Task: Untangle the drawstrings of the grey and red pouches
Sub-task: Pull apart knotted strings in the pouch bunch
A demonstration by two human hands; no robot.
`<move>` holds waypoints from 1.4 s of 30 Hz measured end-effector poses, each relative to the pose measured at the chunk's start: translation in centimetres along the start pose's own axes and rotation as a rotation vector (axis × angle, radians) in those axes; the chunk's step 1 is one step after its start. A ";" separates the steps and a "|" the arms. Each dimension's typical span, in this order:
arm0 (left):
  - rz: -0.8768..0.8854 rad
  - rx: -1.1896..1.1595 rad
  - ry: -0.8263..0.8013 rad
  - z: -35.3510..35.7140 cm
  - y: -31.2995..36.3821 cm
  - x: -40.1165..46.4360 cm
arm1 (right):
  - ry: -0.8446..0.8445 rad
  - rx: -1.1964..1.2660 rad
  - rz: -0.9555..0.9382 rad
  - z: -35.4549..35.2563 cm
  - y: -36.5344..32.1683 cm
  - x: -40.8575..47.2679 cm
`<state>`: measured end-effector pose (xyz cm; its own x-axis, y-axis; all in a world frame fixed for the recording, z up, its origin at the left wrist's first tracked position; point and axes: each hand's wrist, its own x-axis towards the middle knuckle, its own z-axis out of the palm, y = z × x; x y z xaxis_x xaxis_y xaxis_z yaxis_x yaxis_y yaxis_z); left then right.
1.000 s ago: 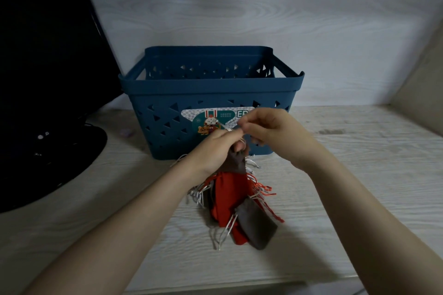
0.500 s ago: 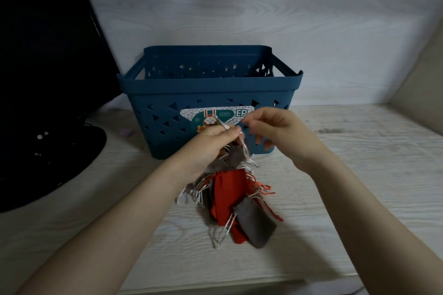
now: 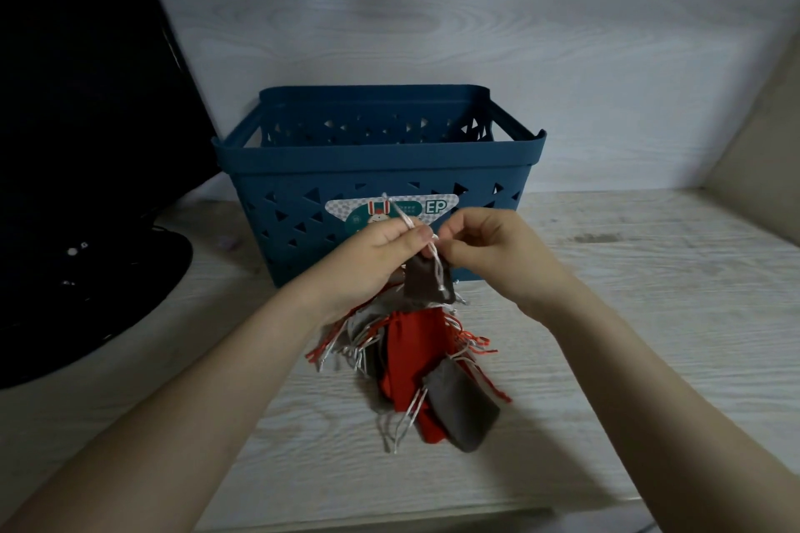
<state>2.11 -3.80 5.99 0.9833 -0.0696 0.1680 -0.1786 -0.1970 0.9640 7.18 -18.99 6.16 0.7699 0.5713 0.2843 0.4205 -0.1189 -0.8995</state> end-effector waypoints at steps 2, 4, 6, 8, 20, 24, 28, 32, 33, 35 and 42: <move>0.009 -0.034 -0.010 0.2 -0.1 -0.1 | 0.036 0.005 0.019 0.3 0.1 0.1; 0.027 -0.090 0.072 0.4 -0.4 0.1 | 0.068 0.027 0.027 0.6 0.2 0.2; 0.040 -0.162 0.187 0.7 -0.6 0.2 | 0.079 0.060 0.014 0.8 0.3 0.2; 0.026 -0.296 0.230 1.0 -0.4 0.0 | 0.077 0.094 0.003 0.9 0.2 0.2; 0.296 0.162 0.350 0.5 0.4 0.0 | 0.073 0.006 -0.091 -0.1 -0.2 -0.3; 0.484 0.511 0.326 0.4 0.7 0.2 | 0.112 0.021 -0.110 0.1 -0.3 -0.4; 0.510 0.773 0.389 0.8 0.3 -0.2 | 0.111 -0.019 -0.142 0.5 -0.6 -0.7; 0.559 0.777 0.467 0.6 0.0 -0.4 | 0.071 0.173 -0.053 0.2 -1.0 -0.7; 0.578 0.806 0.486 0.5 0.0 -0.4 | 0.057 0.247 0.010 0.1 -1.0 -0.6; 0.606 0.871 0.488 0.4 0.1 -0.3 | 0.037 0.349 0.121 0.1 -0.7 -0.5; 0.581 0.852 0.401 0.2 0.2 -0.2 | 0.015 0.437 0.203 0.6 -0.1 -0.4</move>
<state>1.90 -4.00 6.14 0.6545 -0.0784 0.7520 -0.4304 -0.8563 0.2853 6.58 -18.71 5.98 0.8237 0.5598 0.0903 0.0219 0.1277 -0.9916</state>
